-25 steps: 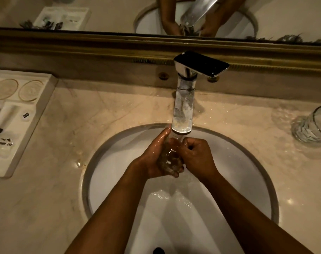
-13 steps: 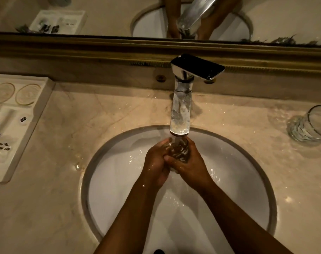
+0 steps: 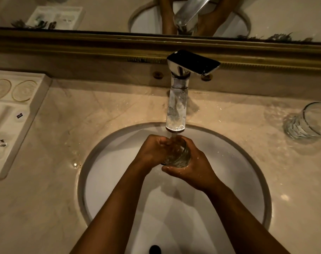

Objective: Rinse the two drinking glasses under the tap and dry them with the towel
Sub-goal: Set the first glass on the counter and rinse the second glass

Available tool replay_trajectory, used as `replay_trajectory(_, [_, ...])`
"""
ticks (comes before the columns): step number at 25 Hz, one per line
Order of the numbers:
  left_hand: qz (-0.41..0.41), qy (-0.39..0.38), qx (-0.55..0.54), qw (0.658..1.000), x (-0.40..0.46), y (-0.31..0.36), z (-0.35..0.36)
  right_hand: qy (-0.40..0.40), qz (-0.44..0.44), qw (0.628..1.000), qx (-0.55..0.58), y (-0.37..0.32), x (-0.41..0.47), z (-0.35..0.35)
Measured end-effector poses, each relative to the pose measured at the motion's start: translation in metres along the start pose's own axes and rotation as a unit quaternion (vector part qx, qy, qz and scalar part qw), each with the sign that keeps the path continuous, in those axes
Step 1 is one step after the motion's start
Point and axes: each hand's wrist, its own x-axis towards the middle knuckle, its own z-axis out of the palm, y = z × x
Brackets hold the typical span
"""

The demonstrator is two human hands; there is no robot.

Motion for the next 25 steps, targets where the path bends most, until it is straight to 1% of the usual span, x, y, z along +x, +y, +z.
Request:
replay_trajectory(2, [-0.005, -0.038, -0.087, 0.995, -0.009, 0.002, 0.002, 0.021, 0.012, 1.000, -0.011, 0.000, 0.001, -0.003])
replay_trajectory(3, [-0.020, -0.030, -0.144, 0.989, -0.013, 0.002, 0.007, 0.035, 0.017, 0.999, -0.015, -0.001, 0.003, -0.003])
replay_trajectory(4, [-0.034, 0.000, -0.198, 0.980, -0.017, 0.001, 0.013, 0.050, 0.022, 0.998, -0.017, -0.002, 0.005, -0.002])
replay_trajectory(5, [-0.029, 0.053, -0.213, 0.975, -0.020, -0.003, 0.021, 0.062, 0.032, 0.997, -0.027, -0.004, 0.007, 0.000])
replay_trajectory(6, [-0.003, 0.113, -0.187, 0.976, -0.023, -0.007, 0.027, 0.067, 0.044, 0.996, -0.043, -0.006, 0.008, 0.002])
replay_trajectory(7, [0.035, 0.159, -0.135, 0.977, -0.026, -0.012, 0.033, 0.066, 0.056, 0.994, -0.065, -0.008, 0.009, 0.002])
replay_trajectory(8, [0.067, 0.177, -0.097, 0.977, -0.031, -0.018, 0.037, 0.062, 0.064, 0.992, -0.092, -0.010, 0.009, 0.003])
replay_trajectory(9, [0.085, 0.172, -0.090, 0.977, -0.034, -0.021, 0.038, 0.060, 0.065, 0.989, -0.121, -0.011, 0.009, 0.002])
replay_trajectory(10, [0.086, 0.154, -0.114, 0.978, -0.038, -0.019, 0.037, 0.061, 0.062, 0.985, -0.151, -0.012, 0.010, 0.001])
replay_trajectory(12, [0.084, 0.093, -0.141, 0.982, -0.040, -0.020, 0.035, 0.060, 0.054, 0.976, -0.203, -0.015, 0.010, -0.004])
replay_trajectory(13, [0.085, 0.065, -0.136, 0.985, -0.039, -0.020, 0.034, 0.051, 0.052, 0.971, -0.226, -0.016, 0.011, -0.007])
replay_trajectory(14, [0.077, 0.044, -0.148, 0.985, -0.039, -0.019, 0.033, 0.042, 0.043, 0.968, -0.242, -0.019, 0.011, -0.010])
replay_trajectory(15, [0.060, 0.044, -0.175, 0.982, -0.038, -0.020, 0.033, 0.033, 0.032, 0.968, -0.247, -0.020, 0.010, -0.014])
replay_trajectory(16, [0.040, 0.060, -0.224, 0.972, -0.037, -0.020, 0.032, 0.030, 0.020, 0.970, -0.240, -0.023, 0.009, -0.018])
replay_trajectory(18, [0.006, 0.119, -0.318, 0.941, -0.031, -0.020, 0.031, 0.033, 0.020, 0.978, -0.204, -0.029, 0.002, -0.026])
replay_trajectory(20, [-0.008, 0.178, -0.331, 0.927, -0.023, -0.019, 0.029, 0.045, 0.043, 0.980, -0.190, -0.034, -0.003, -0.033])
replay_trajectory(21, [-0.011, 0.194, -0.339, 0.921, -0.021, -0.017, 0.029, 0.069, 0.043, 0.979, -0.188, -0.035, -0.004, -0.037])
replay_trajectory(22, [-0.012, 0.197, -0.358, 0.913, -0.019, -0.014, 0.030, 0.108, 0.028, 0.978, -0.176, -0.038, -0.003, -0.042])
replay_trajectory(24, [-0.014, 0.164, -0.414, 0.895, -0.018, -0.006, 0.032, 0.208, -0.022, 0.973, -0.098, -0.054, 0.001, -0.056])
replay_trajectory(25, [-0.017, 0.140, -0.446, 0.884, -0.017, -0.003, 0.033, 0.253, -0.055, 0.965, -0.054, -0.065, 0.006, -0.063])
